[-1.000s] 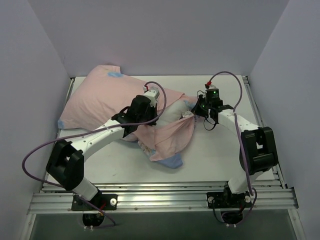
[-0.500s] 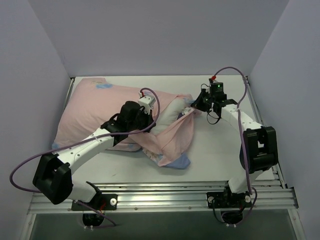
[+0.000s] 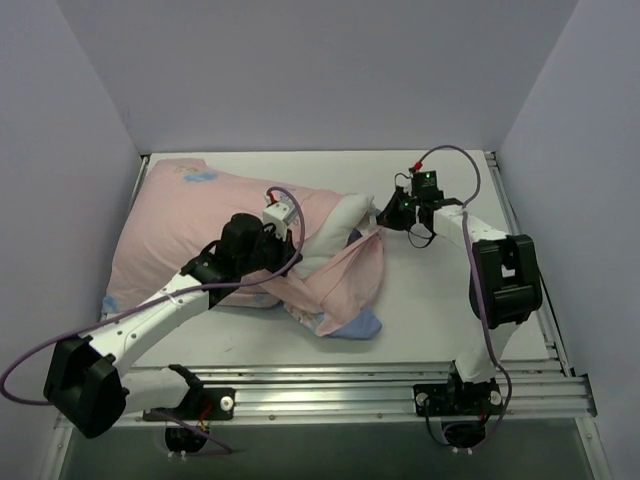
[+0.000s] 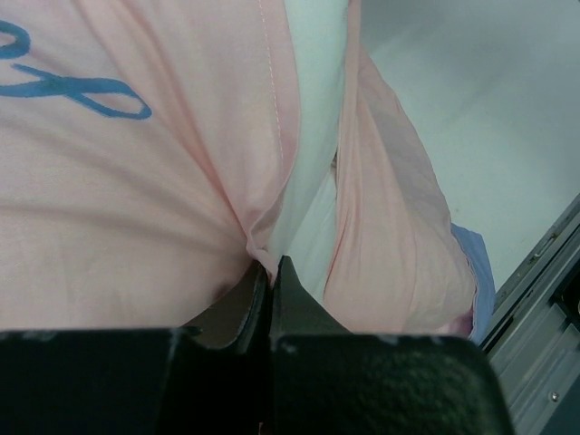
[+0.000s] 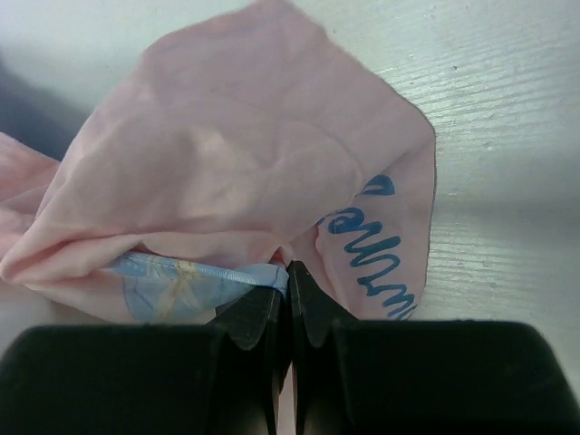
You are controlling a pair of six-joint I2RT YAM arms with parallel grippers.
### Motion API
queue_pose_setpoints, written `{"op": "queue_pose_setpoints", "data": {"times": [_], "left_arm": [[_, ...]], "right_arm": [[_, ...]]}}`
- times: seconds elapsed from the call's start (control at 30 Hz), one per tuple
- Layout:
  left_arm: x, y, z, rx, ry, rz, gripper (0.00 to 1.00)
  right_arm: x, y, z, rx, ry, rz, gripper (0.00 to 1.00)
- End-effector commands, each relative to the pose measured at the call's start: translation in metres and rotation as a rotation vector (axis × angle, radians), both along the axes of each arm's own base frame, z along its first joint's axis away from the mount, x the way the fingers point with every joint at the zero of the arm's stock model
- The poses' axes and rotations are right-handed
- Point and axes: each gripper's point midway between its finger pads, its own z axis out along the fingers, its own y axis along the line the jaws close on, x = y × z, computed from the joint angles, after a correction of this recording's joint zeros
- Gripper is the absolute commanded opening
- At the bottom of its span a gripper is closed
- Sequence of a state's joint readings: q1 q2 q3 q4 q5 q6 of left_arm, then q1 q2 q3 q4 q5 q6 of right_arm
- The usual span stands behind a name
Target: Remove the pillowcase from the pillow
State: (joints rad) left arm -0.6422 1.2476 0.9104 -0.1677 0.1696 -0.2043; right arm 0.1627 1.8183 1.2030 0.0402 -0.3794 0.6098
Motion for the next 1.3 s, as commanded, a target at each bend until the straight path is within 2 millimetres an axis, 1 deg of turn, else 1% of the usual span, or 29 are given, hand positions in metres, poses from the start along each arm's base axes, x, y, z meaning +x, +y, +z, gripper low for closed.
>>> {"op": "queue_pose_setpoints", "data": {"times": [0.0, 0.03, 0.1, 0.13, 0.17, 0.2, 0.23, 0.27, 0.3, 0.33, 0.37, 0.4, 0.47, 0.5, 0.53, 0.57, 0.6, 0.63, 0.7, 0.73, 0.77, 0.8, 0.83, 0.87, 0.93, 0.97, 1.03, 1.13, 1.27], "left_arm": [[-0.034, 0.035, -0.015, 0.060, 0.108, 0.000, 0.02], [-0.033, 0.037, -0.014, 0.035, 0.113, 0.024, 0.02], [-0.026, 0.036, -0.001, -0.017, 0.078, 0.047, 0.02], [-0.020, 0.034, 0.004, -0.041, 0.070, 0.074, 0.02], [-0.015, 0.032, 0.006, -0.057, 0.070, 0.090, 0.02], [-0.005, 0.026, 0.016, -0.091, 0.039, 0.098, 0.02], [0.007, 0.023, 0.017, -0.105, 0.043, 0.133, 0.02], [0.018, 0.018, 0.024, -0.128, 0.021, 0.152, 0.02], [0.026, 0.014, 0.025, -0.137, 0.019, 0.163, 0.02], [0.033, 0.009, 0.026, -0.148, 0.024, 0.173, 0.02], [0.048, 0.000, 0.029, -0.156, 0.025, 0.176, 0.02], [0.054, -0.006, 0.031, -0.166, 0.027, 0.175, 0.02], [0.071, -0.020, 0.032, -0.189, 0.042, 0.176, 0.02], [0.075, -0.024, 0.033, -0.199, 0.043, 0.176, 0.02], [0.079, -0.028, 0.032, -0.210, 0.055, 0.182, 0.02], [0.085, -0.032, 0.026, -0.209, 0.067, 0.186, 0.02], [0.089, -0.037, 0.031, -0.219, 0.062, 0.190, 0.02], [0.094, -0.040, 0.025, -0.216, 0.077, 0.200, 0.02], [0.101, -0.043, 0.028, -0.222, 0.074, 0.214, 0.02], [0.104, -0.046, 0.027, -0.225, 0.080, 0.219, 0.02], [0.107, -0.048, 0.019, -0.218, 0.095, 0.226, 0.02], [0.109, -0.050, 0.019, -0.219, 0.098, 0.226, 0.02], [0.112, -0.052, 0.020, -0.224, 0.099, 0.232, 0.02], [0.114, -0.054, 0.014, -0.219, 0.112, 0.236, 0.02], [0.116, -0.056, 0.013, -0.224, 0.119, 0.242, 0.02], [0.117, -0.057, 0.010, -0.220, 0.125, 0.243, 0.02], [0.118, -0.058, 0.005, -0.215, 0.138, 0.247, 0.02], [0.119, -0.058, 0.004, -0.206, 0.141, 0.249, 0.02], [0.119, -0.058, -0.001, -0.187, 0.155, 0.253, 0.02]], "right_arm": [[0.048, -0.078, 0.002, -0.185, -0.131, -0.212, 0.00], [0.044, -0.076, -0.004, -0.183, -0.117, -0.200, 0.00], [0.034, -0.066, -0.014, -0.165, -0.093, -0.159, 0.00], [0.031, -0.059, -0.014, -0.158, -0.099, -0.136, 0.00], [0.026, -0.047, -0.014, -0.159, -0.104, -0.096, 0.00], [0.019, -0.037, -0.011, -0.143, -0.112, -0.054, 0.00], [0.013, -0.029, -0.010, -0.141, -0.109, -0.024, 0.00], [0.009, -0.023, -0.007, -0.148, -0.113, 0.002, 0.00], [0.002, -0.012, 0.004, -0.152, -0.133, 0.024, 0.02], [-0.003, -0.009, 0.008, -0.160, -0.133, 0.032, 0.06], [-0.006, -0.007, 0.015, -0.166, -0.147, 0.035, 0.10], [-0.009, -0.007, 0.031, -0.180, -0.182, 0.024, 0.20], [-0.016, -0.010, 0.044, -0.213, -0.194, 0.012, 0.29], [-0.018, -0.013, 0.061, -0.235, -0.228, 0.003, 0.37], [-0.024, -0.015, 0.066, -0.278, -0.218, -0.012, 0.41], [-0.027, -0.015, 0.074, -0.290, -0.227, -0.018, 0.45], [-0.031, -0.013, 0.088, -0.289, -0.251, -0.020, 0.52], [-0.038, -0.006, 0.092, -0.290, -0.248, -0.016, 0.54], [-0.045, 0.005, 0.109, -0.263, -0.272, -0.017, 0.59], [-0.052, 0.017, 0.111, -0.237, -0.262, -0.017, 0.61], [-0.056, 0.024, 0.113, -0.222, -0.262, -0.014, 0.62], [-0.058, 0.027, 0.117, -0.222, -0.271, -0.032, 0.64], [-0.062, 0.035, 0.116, -0.215, -0.266, -0.027, 0.65], [-0.068, 0.049, 0.118, -0.197, -0.264, -0.022, 0.66], [-0.073, 0.064, 0.114, -0.193, -0.249, -0.005, 0.66], [-0.080, 0.076, 0.111, -0.186, -0.238, 0.013, 0.66], [-0.082, 0.085, 0.103, -0.203, -0.219, 0.021, 0.66], [-0.087, 0.096, 0.090, -0.212, -0.200, 0.039, 0.66], [-0.087, 0.100, 0.078, -0.221, -0.191, 0.041, 0.61]]}}
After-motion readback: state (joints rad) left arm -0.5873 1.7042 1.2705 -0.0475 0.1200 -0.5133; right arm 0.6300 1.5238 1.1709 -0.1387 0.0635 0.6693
